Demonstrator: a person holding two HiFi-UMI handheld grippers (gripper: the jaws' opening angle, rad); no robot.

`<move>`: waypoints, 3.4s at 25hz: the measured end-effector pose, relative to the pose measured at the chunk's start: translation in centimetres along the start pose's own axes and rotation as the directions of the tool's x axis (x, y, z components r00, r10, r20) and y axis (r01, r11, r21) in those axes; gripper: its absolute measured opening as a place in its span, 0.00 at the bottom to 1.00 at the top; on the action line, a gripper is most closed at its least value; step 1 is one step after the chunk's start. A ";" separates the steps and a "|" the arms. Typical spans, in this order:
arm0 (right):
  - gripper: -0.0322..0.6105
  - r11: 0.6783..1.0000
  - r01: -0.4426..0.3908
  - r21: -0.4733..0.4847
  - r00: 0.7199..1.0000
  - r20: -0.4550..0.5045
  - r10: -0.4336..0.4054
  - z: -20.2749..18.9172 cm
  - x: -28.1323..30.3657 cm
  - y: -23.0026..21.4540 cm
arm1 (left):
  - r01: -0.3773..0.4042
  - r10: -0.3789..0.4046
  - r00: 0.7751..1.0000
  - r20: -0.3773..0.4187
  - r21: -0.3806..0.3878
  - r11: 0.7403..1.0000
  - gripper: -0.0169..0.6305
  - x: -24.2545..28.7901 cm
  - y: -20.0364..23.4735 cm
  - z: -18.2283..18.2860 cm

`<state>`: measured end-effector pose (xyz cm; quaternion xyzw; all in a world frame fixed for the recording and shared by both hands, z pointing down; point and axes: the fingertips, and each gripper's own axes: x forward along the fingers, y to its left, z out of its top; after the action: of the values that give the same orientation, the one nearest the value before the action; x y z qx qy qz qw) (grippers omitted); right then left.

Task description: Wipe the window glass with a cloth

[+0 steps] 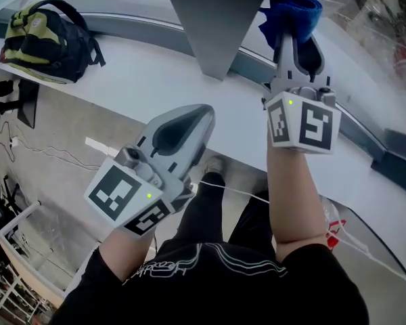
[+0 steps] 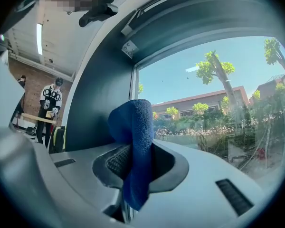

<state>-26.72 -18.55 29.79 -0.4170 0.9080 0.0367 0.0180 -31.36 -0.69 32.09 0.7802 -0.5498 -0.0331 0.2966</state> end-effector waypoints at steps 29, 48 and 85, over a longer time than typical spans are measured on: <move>0.15 0.988 0.153 -0.038 0.988 -0.010 -0.153 0.7 -12.1 -17.4 | 0.145 -0.142 0.984 -0.111 0.026 0.989 0.04 11.1 -15.7 -5.8; 0.15 0.945 0.320 -0.072 0.946 -0.034 -0.323 0.8 -27.3 -38.3 | 0.310 -0.298 0.933 -0.203 0.026 0.950 0.04 23.2 -34.4 -12.9; 0.15 0.776 0.623 -0.103 0.775 -0.052 -0.629 -1.0 -45.6 -64.4 | 0.472 -0.437 0.841 -0.320 0.038 0.881 0.04 36.3 -52.6 -20.7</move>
<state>51.91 -25.98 30.30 -0.6967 0.7153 0.0475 -0.0253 34.81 -12.22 32.81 0.8997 -0.2981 0.0487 0.3152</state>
